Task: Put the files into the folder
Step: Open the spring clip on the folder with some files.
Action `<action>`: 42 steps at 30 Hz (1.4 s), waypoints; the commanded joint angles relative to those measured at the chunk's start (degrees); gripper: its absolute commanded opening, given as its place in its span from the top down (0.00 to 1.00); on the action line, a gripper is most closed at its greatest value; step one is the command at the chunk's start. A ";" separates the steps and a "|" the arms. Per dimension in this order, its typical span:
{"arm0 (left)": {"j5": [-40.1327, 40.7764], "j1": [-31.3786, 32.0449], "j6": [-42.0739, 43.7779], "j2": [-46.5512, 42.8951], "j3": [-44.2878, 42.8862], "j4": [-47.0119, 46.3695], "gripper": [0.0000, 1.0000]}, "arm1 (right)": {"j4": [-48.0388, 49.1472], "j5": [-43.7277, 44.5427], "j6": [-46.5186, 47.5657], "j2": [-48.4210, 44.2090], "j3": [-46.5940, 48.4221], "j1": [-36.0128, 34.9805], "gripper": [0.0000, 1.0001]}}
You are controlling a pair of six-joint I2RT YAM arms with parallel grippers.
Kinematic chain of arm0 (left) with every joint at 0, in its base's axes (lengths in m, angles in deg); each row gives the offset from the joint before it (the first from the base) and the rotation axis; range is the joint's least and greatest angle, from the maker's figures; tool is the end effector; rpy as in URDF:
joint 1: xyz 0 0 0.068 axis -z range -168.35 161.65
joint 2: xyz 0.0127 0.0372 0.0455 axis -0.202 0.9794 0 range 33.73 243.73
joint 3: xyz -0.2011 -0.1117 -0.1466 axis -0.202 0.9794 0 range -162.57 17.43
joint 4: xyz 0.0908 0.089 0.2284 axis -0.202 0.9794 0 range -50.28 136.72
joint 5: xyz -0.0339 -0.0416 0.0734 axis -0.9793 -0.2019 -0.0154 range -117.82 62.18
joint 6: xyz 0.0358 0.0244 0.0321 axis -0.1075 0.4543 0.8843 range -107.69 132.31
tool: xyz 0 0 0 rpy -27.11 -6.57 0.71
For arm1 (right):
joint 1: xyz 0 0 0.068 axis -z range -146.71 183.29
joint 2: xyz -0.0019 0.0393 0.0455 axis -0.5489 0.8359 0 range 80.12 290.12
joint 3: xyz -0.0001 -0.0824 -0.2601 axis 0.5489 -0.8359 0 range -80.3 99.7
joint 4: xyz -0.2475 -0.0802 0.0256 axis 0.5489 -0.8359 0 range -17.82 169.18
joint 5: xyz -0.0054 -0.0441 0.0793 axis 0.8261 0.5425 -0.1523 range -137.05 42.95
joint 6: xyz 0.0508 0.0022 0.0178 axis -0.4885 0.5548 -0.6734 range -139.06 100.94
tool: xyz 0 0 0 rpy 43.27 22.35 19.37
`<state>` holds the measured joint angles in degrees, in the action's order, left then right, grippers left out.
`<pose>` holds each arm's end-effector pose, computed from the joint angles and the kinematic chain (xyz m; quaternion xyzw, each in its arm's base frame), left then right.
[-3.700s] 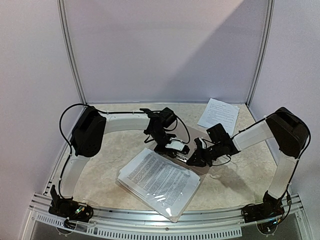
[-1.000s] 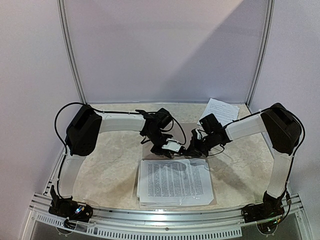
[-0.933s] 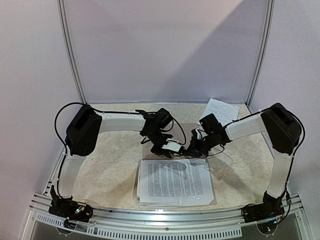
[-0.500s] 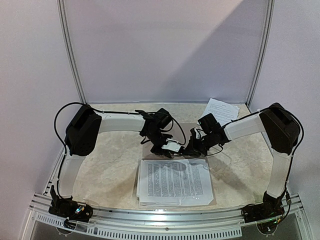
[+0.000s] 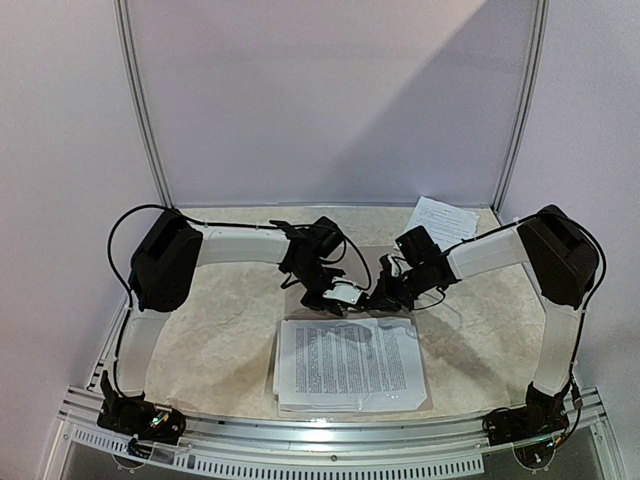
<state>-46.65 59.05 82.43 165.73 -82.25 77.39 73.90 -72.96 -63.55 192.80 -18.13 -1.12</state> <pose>0.3114 -0.3555 0.1281 0.8454 0.4796 -0.1242 0.1998 0.3076 0.2295 0.1185 0.0161 0.9336 0.3476 0.0852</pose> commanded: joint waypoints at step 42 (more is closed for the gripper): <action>-3.92 -6.06 -16.93 4.24 0.56 7.82 0.65 | -7.74 8.35 7.56 4.16 -6.18 -2.11 0.92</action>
<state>-53.95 52.84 65.01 166.85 -84.41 83.43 81.14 -69.53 -58.37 193.04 -21.36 -2.72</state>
